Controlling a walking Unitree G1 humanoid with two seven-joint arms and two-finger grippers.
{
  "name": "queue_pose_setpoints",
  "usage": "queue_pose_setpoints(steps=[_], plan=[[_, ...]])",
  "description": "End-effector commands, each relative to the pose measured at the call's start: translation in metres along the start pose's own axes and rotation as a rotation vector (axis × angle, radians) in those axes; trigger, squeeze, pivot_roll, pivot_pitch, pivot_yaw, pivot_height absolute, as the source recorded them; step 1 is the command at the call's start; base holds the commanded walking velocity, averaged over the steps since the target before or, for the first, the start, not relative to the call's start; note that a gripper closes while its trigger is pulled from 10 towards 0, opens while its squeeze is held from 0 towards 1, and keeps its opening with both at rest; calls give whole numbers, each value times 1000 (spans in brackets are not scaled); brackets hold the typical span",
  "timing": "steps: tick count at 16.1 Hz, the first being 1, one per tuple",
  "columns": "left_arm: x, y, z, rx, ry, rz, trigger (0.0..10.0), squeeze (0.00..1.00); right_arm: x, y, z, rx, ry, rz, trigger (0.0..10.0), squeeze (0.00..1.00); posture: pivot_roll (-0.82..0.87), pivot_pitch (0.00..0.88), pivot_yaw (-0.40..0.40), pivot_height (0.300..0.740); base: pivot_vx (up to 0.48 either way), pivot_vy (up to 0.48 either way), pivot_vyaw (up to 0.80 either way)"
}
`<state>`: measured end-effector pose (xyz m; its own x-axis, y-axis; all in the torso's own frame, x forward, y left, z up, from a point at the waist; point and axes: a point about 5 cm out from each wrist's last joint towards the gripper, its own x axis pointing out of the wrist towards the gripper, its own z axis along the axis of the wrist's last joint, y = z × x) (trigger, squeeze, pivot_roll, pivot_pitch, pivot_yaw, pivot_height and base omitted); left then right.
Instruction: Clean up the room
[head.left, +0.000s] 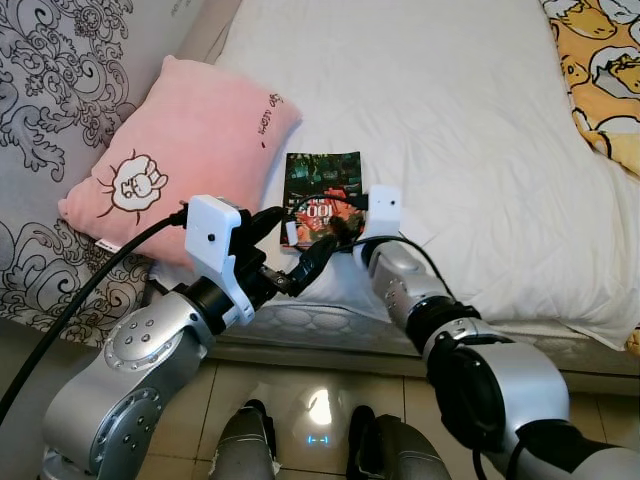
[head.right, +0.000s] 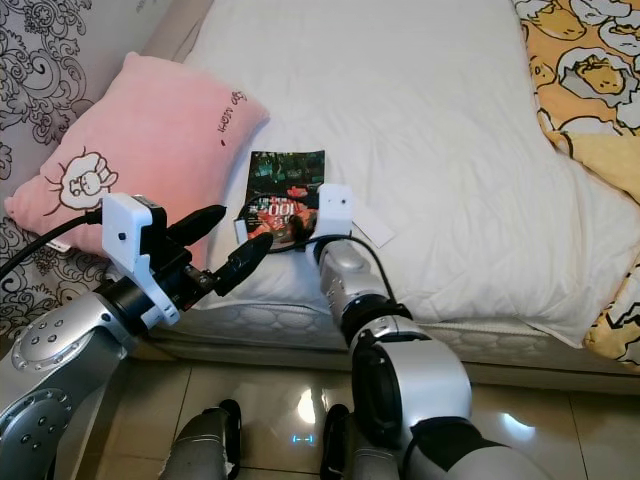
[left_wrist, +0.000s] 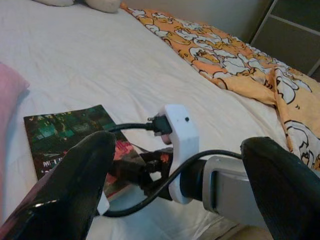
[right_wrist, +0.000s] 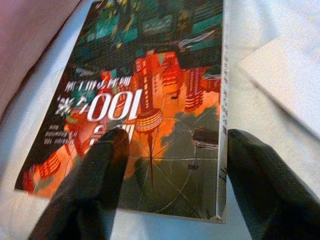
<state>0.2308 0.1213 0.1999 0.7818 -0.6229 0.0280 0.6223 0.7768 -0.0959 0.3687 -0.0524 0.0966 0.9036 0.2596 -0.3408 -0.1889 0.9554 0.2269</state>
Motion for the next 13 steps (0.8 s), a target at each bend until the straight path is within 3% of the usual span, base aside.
queue_pose_setpoints(steps=[1,4,10,11,13], plan=[[-2,0,-2,6,8,-2,10000,0,-1,3,-10,24,36,12,10000,1000,240,208,-21,740,0,0,0],[-4,0,-1,9,12,3,10000,0,-1,19,-13,21,47,50,10000,1000,256,209,-20,740,0,0,0],[-3,1,-1,11,6,6,10000,0,0,18,-7,-27,30,44,10000,1000,257,186,-32,740,0,0,0],[-4,1,-1,12,7,4,10000,0,0,17,-10,83,50,31,10000,1000,255,180,-32,740,0,0,0],[-3,1,-1,13,6,3,10000,0,-1,16,-15,167,76,20,10000,1000,257,180,-28,740,0,0,0]])
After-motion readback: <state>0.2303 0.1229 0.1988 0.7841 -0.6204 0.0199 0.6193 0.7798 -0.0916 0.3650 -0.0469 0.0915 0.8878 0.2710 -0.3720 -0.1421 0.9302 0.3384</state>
